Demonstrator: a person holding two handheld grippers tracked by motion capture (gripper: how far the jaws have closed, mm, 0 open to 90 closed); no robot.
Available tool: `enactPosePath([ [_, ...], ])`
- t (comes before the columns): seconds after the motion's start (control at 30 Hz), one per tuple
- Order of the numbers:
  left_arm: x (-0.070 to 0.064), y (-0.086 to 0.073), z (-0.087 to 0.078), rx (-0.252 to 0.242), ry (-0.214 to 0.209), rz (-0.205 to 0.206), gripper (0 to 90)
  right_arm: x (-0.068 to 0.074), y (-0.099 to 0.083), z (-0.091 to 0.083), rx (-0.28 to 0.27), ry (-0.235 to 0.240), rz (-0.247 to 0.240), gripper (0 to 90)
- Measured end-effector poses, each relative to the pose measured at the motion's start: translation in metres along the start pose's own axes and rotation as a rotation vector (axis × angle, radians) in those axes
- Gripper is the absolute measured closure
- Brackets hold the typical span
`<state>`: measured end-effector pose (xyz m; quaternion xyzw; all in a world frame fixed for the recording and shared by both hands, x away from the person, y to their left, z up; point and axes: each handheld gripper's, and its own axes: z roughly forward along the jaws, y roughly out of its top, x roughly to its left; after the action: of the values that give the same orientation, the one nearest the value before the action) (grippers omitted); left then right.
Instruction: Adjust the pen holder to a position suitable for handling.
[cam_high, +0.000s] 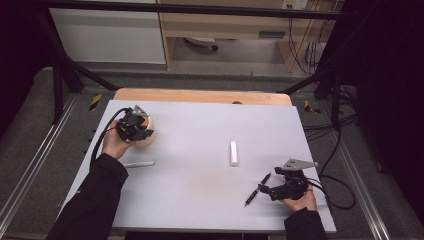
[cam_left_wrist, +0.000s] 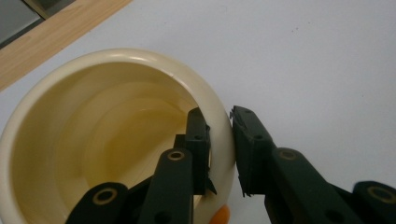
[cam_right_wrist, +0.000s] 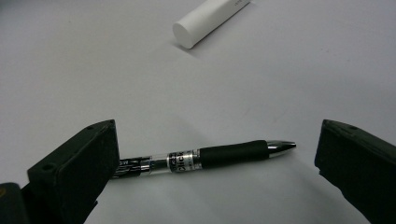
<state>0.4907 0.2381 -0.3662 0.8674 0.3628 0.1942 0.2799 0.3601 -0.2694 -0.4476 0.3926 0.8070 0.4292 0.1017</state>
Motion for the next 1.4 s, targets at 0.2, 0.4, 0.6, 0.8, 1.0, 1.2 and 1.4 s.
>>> enactPosePath([
  [0.2, -0.004, 0.002, -0.01, -0.034, -0.016, -0.002, 76.7, 0.0, 0.0, 0.0, 0.001, 0.0, 0.0, 0.6],
  [0.4, -0.015, 0.006, -0.015, -0.041, -0.026, 0.017, 76.6, 0.0, 0.0, 0.001, 0.001, -0.004, -0.004, 0.6],
  [0.6, -0.029, 0.012, -0.018, -0.064, -0.053, 0.03, 76.6, 0.0, 0.0, 0.0, 0.001, -0.002, -0.002, 0.6],
  [0.8, -0.047, 0.019, -0.017, -0.08, -0.075, 0.044, 76.5, 0.0, 0.0, 0.0, 0.0, -0.002, -0.001, 0.6],
  [1.0, -0.066, 0.028, -0.013, -0.09, -0.103, 0.058, 76.5, 0.0, 0.0, 0.001, 0.004, -0.004, -0.002, 0.6],
  [1.2, -0.085, 0.038, -0.008, -0.092, -0.125, 0.068, 76.5, 0.0, 0.0, 0.001, 0.004, -0.003, -0.001, 0.6],
  [1.4, -0.103, 0.05, -0.002, -0.098, -0.149, 0.082, 76.5, 0.001, 0.0, 0.001, 0.005, -0.002, 0.001, 0.6],
])
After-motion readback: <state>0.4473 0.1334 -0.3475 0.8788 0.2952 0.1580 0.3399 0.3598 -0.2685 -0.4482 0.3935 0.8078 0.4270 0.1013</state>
